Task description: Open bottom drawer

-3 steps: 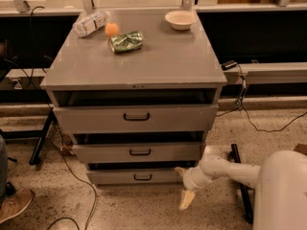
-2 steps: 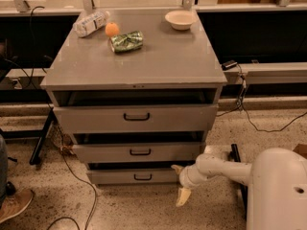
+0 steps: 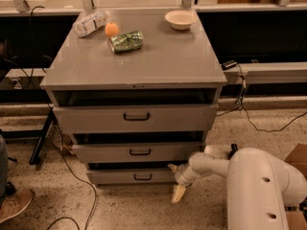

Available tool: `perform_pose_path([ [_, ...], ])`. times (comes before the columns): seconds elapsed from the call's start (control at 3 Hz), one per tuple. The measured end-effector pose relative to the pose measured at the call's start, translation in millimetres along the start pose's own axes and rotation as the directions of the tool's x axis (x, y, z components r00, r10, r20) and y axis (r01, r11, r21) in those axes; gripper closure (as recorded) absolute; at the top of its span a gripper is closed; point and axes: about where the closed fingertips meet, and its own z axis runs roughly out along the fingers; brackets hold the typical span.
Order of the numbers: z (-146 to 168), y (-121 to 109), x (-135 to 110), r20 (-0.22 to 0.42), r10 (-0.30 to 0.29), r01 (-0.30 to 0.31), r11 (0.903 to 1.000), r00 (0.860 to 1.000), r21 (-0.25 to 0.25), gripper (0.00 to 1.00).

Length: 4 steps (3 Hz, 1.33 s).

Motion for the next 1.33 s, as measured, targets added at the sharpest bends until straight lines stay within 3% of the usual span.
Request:
perform_pose_path([
  [0.67, 20, -15, 24, 0.002, 0.017, -0.017, 0.998, 1.0, 0.061, 0.0],
  [1.0, 39, -22, 33, 0.009, 0.028, -0.028, 0.9986, 1.0, 0.044, 0.0],
  [1.33, 52, -26, 36, 0.004, 0.023, -0.023, 0.9995, 1.0, 0.024, 0.17],
])
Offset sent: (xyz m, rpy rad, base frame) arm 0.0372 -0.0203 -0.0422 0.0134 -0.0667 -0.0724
